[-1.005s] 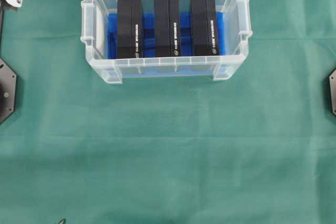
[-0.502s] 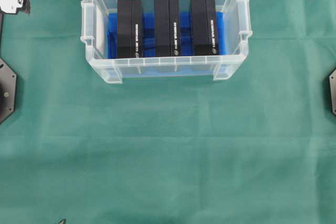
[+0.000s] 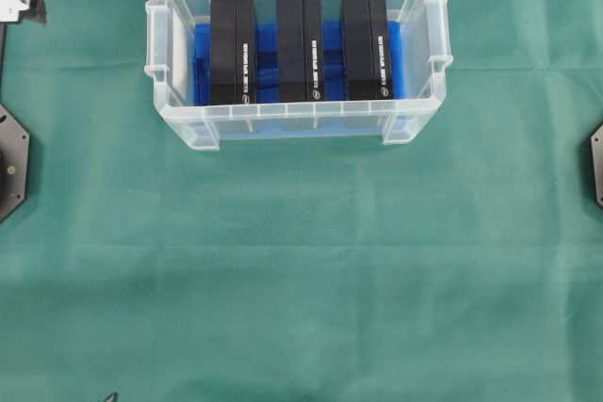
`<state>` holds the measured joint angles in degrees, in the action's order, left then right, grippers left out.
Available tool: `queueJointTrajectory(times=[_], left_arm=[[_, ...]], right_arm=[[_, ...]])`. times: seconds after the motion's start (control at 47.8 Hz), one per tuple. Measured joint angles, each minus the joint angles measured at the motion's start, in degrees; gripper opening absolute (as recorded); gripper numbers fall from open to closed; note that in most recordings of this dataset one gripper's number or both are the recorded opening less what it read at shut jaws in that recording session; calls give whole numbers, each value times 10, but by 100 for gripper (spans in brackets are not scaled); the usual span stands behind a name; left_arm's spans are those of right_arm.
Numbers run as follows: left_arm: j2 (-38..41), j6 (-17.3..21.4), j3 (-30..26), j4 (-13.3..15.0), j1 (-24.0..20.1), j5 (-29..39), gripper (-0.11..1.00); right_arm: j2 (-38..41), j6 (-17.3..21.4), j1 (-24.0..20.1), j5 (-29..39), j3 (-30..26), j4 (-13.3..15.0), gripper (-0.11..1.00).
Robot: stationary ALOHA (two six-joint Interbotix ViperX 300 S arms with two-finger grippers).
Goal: Take the box out of the case with both arms.
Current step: 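Move both open grippers above the left and right black boxes in the bin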
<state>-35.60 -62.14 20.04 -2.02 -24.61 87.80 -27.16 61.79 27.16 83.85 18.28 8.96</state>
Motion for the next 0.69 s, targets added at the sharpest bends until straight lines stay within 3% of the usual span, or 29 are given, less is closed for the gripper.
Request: queueJointTrajectory(times=[0.356,0.691], left_arm=[[105,-9,-74,0,11,3,92],[200,-7,-158,-4,19,4,92]], right_arm=[[40,19,-12,-40,-27,-19,96],[150,18,-57,-55,-120,-20,96]])
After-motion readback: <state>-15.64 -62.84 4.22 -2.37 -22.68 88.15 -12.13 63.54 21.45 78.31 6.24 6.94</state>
